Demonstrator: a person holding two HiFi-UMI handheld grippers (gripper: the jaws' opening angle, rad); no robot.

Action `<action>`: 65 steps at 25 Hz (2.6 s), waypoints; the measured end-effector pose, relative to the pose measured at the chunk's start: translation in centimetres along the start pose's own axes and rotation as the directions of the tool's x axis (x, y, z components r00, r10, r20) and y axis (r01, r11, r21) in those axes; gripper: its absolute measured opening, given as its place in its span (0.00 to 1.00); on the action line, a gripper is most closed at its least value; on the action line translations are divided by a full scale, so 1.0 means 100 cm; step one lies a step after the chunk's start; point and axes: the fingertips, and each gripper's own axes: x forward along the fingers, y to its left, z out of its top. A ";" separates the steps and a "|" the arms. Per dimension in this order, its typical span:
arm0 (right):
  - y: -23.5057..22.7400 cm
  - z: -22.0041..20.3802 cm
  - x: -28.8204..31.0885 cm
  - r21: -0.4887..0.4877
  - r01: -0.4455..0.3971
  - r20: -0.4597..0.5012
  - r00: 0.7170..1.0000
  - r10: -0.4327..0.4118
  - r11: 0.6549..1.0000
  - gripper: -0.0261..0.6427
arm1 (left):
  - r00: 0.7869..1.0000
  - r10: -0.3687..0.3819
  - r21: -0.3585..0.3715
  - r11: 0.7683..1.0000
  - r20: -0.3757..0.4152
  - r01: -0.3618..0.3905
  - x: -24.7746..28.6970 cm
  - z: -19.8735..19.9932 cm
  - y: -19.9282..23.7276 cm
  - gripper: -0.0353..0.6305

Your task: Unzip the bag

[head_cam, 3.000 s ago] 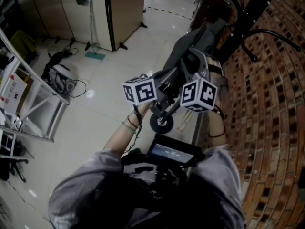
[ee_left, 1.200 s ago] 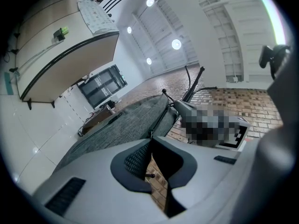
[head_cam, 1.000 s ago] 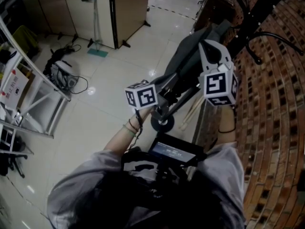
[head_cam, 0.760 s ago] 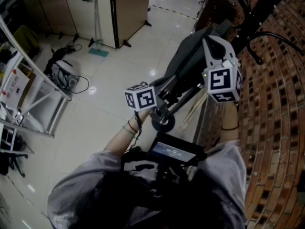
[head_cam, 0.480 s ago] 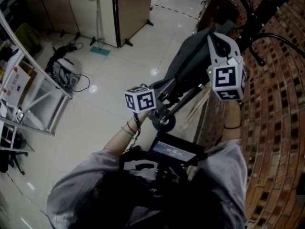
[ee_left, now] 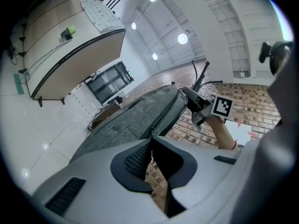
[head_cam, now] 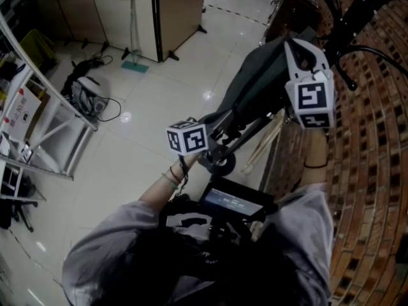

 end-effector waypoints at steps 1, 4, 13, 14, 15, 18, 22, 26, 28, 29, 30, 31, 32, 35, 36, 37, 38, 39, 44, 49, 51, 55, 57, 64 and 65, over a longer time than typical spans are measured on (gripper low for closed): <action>-0.001 0.000 0.001 0.004 0.000 0.001 1.000 0.000 1.000 0.07 | 1.000 0.004 0.005 1.000 -0.004 -0.004 -0.001 -0.001 0.001 0.07; -0.005 -0.001 0.003 0.019 0.001 0.004 1.000 -0.001 1.000 0.07 | 1.000 0.010 0.013 1.000 -0.015 -0.010 -0.003 -0.006 0.005 0.07; -0.014 -0.004 0.010 0.050 0.008 0.005 1.000 -0.008 0.999 0.07 | 1.000 0.012 -0.001 1.000 -0.021 -0.012 -0.008 -0.018 0.015 0.07; -0.015 -0.005 0.012 0.057 0.009 0.005 1.000 -0.009 0.998 0.07 | 1.000 0.014 0.002 1.000 -0.022 -0.014 -0.008 -0.018 0.016 0.07; -0.016 -0.005 0.013 0.067 0.009 0.005 1.000 -0.009 0.998 0.07 | 1.000 0.016 0.009 1.000 -0.024 -0.016 -0.007 -0.017 0.016 0.07; -0.019 -0.008 0.016 0.095 0.009 0.007 1.000 -0.009 0.995 0.07 | 1.000 0.014 0.011 1.000 -0.027 -0.014 -0.008 -0.018 0.016 0.07; -0.022 -0.010 0.019 0.102 0.010 0.003 1.000 -0.010 0.995 0.07 | 1.000 0.015 0.003 1.000 -0.022 -0.015 -0.007 -0.018 0.016 0.07; -0.023 -0.011 0.024 0.094 0.016 -0.012 1.000 -0.015 0.995 0.07 | 1.000 0.022 0.006 1.000 -0.020 -0.022 -0.006 -0.018 0.015 0.08; -0.023 -0.012 0.025 0.088 0.022 -0.020 1.000 -0.020 0.996 0.07 | 0.999 0.023 0.013 1.000 -0.023 -0.023 -0.006 -0.018 0.015 0.07; -0.023 -0.012 0.025 0.087 0.024 -0.022 1.000 -0.022 0.996 0.07 | 0.999 0.023 0.014 1.000 -0.024 -0.022 -0.006 -0.018 0.015 0.07; -0.023 -0.012 0.025 0.087 0.026 -0.022 0.999 -0.024 0.996 0.07 | 1.000 0.020 0.013 1.000 -0.024 -0.020 -0.006 -0.018 0.016 0.07; -0.022 -0.011 0.024 0.084 0.028 -0.023 0.999 -0.027 0.996 0.07 | 1.000 0.015 0.010 1.000 -0.024 -0.015 -0.006 -0.018 0.016 0.07; -0.022 -0.011 0.023 0.079 0.032 -0.022 0.999 -0.031 0.996 0.07 | 1.000 0.011 0.005 1.000 -0.024 -0.011 -0.007 -0.018 0.017 0.08; -0.017 -0.009 0.020 0.066 0.050 -0.013 0.999 -0.049 0.997 0.07 | 0.999 0.016 -0.008 1.000 -0.037 -0.016 -0.010 -0.017 0.024 0.09; -0.016 -0.009 0.019 0.060 0.061 -0.011 0.998 -0.060 0.996 0.07 | 0.999 0.021 -0.007 1.000 -0.045 -0.021 -0.011 -0.018 0.026 0.09; -0.015 -0.010 0.018 0.054 0.073 -0.011 0.997 -0.073 0.996 0.07 | 0.998 0.026 -0.002 1.000 -0.054 -0.026 -0.011 -0.018 0.027 0.09; -0.014 -0.010 0.017 0.050 0.084 -0.011 0.996 -0.084 0.995 0.07 | 0.998 0.031 0.006 1.000 -0.061 -0.030 -0.012 -0.019 0.027 0.09; -0.012 -0.011 0.016 0.050 0.090 -0.010 0.996 -0.090 0.995 0.08 | 0.997 0.034 0.016 0.999 -0.067 -0.033 -0.013 -0.019 0.026 0.09; -0.003 -0.015 0.003 0.136 0.055 0.012 0.998 -0.058 0.989 0.13 | 0.995 0.068 0.038 0.997 -0.080 -0.065 -0.023 -0.023 0.030 0.09; 0.005 -0.022 -0.026 0.236 0.080 0.044 0.995 -0.093 0.968 0.13 | 0.993 0.103 0.043 0.994 -0.063 -0.100 -0.035 -0.021 0.036 0.09; 0.010 -0.028 -0.039 0.285 0.087 0.051 0.993 -0.106 0.955 0.13 | 0.992 0.121 0.052 0.992 -0.045 -0.119 -0.039 -0.015 0.039 0.09; 0.033 -0.050 -0.059 0.383 0.071 0.029 0.996 -0.089 0.921 0.08 | 0.988 0.154 0.066 0.986 -0.003 -0.153 -0.047 0.002 0.041 0.09; 0.048 -0.065 -0.066 0.424 0.065 0.007 0.997 -0.075 0.903 0.07 | 0.986 0.164 0.083 0.983 0.006 -0.164 -0.049 0.008 0.041 0.09; 0.104 -0.115 -0.089 0.537 0.069 -0.081 0.996 -0.030 0.841 0.04 | 0.978 0.209 0.230 0.952 -0.003 -0.203 -0.053 0.014 0.028 0.09; 0.112 -0.123 -0.091 0.551 0.068 -0.091 0.996 -0.022 0.832 0.03 | 0.977 0.211 0.242 0.949 -0.007 -0.203 -0.053 0.013 0.026 0.09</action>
